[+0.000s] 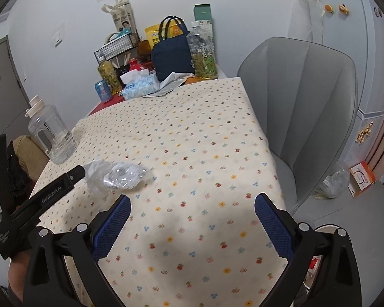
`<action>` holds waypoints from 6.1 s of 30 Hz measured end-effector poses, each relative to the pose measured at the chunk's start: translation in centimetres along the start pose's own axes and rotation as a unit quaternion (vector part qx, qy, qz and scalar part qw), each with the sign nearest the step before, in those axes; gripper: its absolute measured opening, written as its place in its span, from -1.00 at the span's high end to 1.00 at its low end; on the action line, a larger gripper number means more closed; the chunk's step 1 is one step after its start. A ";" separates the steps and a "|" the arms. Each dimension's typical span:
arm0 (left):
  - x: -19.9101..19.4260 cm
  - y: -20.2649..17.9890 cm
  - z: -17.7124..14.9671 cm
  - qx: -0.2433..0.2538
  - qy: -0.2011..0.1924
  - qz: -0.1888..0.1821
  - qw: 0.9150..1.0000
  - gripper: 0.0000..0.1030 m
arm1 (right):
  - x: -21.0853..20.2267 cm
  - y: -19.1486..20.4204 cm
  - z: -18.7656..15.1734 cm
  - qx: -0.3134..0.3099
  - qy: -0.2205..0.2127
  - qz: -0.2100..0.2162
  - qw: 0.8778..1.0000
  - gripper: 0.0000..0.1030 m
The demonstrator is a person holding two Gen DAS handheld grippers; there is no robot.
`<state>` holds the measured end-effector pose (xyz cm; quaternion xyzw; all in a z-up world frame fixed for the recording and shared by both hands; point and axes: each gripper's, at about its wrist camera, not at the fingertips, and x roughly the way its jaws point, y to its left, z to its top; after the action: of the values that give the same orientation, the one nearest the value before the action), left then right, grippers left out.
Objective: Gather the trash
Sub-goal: 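Move both tools back over the table toward the tissue and plastic bottle, then grasp the white tissue with the left tool, then lower the right tool onto the crushed plastic bottle and close on it, then carry the tissue and plastic bottle over the trash bin with both tools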
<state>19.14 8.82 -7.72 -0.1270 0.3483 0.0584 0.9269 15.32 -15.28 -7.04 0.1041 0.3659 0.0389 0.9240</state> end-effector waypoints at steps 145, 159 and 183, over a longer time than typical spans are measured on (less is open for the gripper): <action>-2.1 4.1 -3.4 -0.032 0.013 0.010 0.999 0.96 | 0.6 8.3 -4.9 -0.192 0.075 0.003 0.978 -0.55; -2.2 6.6 -3.3 -0.052 0.009 0.017 0.998 0.96 | 2.5 10.7 -5.7 -0.223 0.090 0.001 0.971 -0.85; -1.8 3.2 -3.2 -0.022 0.013 0.001 1.000 0.96 | 1.6 8.5 -3.7 -0.202 0.066 -0.012 0.977 -0.53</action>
<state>15.14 10.93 -9.49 -0.1478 0.3592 0.0655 0.9192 13.97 -6.15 -8.89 -0.0916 0.4118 0.1074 0.9003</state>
